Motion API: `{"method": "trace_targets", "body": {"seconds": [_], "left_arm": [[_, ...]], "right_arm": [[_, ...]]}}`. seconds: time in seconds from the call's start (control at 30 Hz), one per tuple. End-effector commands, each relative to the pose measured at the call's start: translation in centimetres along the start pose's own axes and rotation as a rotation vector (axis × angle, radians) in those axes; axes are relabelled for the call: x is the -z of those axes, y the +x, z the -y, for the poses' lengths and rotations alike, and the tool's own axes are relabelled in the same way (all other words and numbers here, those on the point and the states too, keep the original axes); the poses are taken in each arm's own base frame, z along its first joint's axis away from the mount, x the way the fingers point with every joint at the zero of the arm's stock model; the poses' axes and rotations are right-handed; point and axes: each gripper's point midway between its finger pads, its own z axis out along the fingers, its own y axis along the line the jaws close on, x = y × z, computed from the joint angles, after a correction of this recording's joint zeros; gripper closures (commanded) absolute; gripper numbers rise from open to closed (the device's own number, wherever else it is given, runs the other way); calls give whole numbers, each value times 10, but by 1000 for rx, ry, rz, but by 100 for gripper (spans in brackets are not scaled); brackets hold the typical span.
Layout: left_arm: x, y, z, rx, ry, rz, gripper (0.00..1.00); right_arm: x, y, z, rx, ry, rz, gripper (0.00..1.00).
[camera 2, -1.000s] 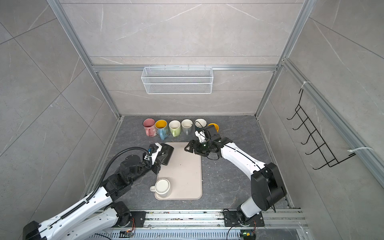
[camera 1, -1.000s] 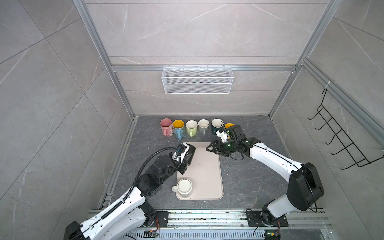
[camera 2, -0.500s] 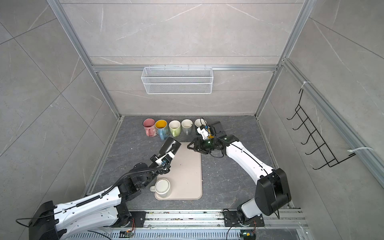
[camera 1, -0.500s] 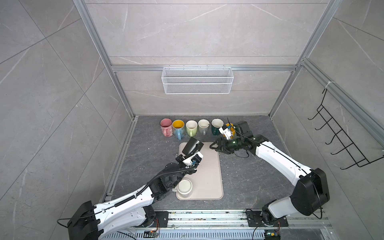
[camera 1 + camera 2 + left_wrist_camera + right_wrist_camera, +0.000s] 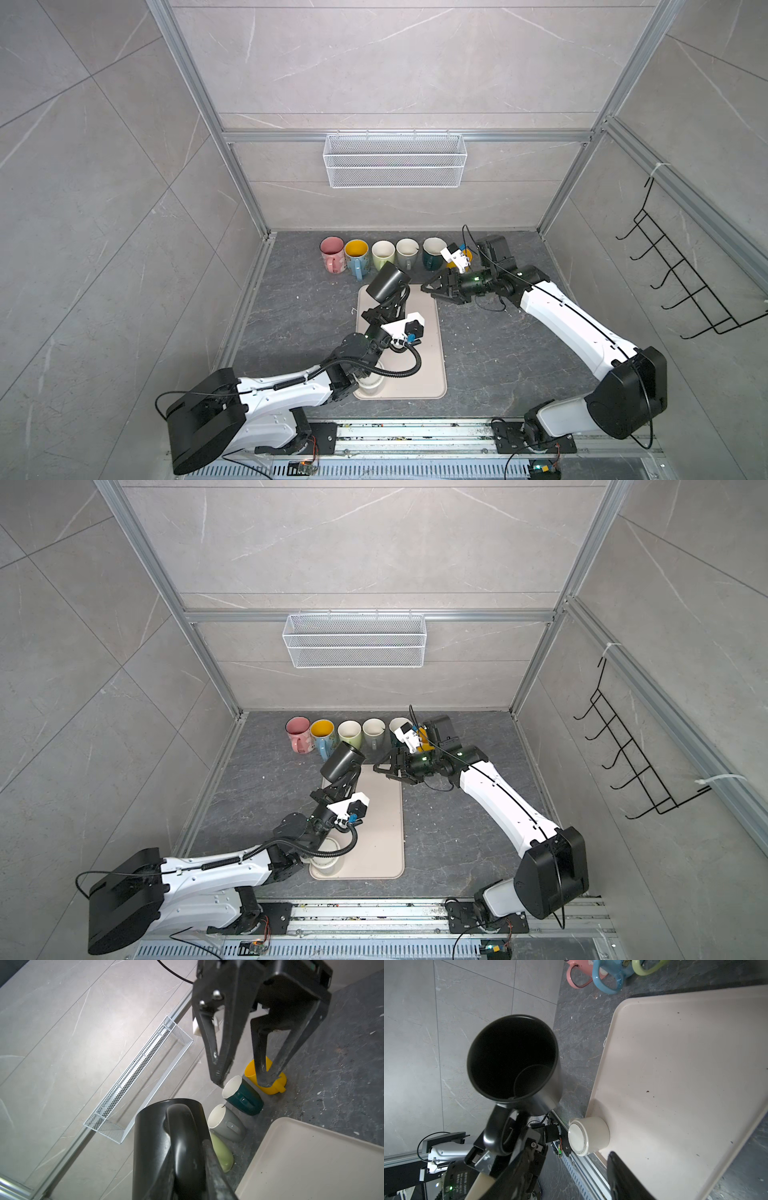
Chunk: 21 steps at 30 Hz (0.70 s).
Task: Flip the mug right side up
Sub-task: 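Raise the black mug toward the right gripper while the right gripper approaches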
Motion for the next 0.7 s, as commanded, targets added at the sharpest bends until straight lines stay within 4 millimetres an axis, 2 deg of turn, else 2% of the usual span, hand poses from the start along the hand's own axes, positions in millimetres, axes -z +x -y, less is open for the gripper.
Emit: {"method": "trace_targets", "body": {"seconds": [0.0,0.17,0.43,0.67], "left_arm": [[-1,-45,-74,-19,-282,119,100],[-9,-52,-68,-119,-291,122,100],[-19,-62,-54,-251,-270,139,100],[-21,-64,-46,-320,-255,151,100]], "right_arm": [[14,-9,-30,64,-68,31,38],[22,-15,-42,93,-88,49,37],[23,-15,-47,91,-108,30,36],[25,-9,-53,86,-118,-10,44]]}}
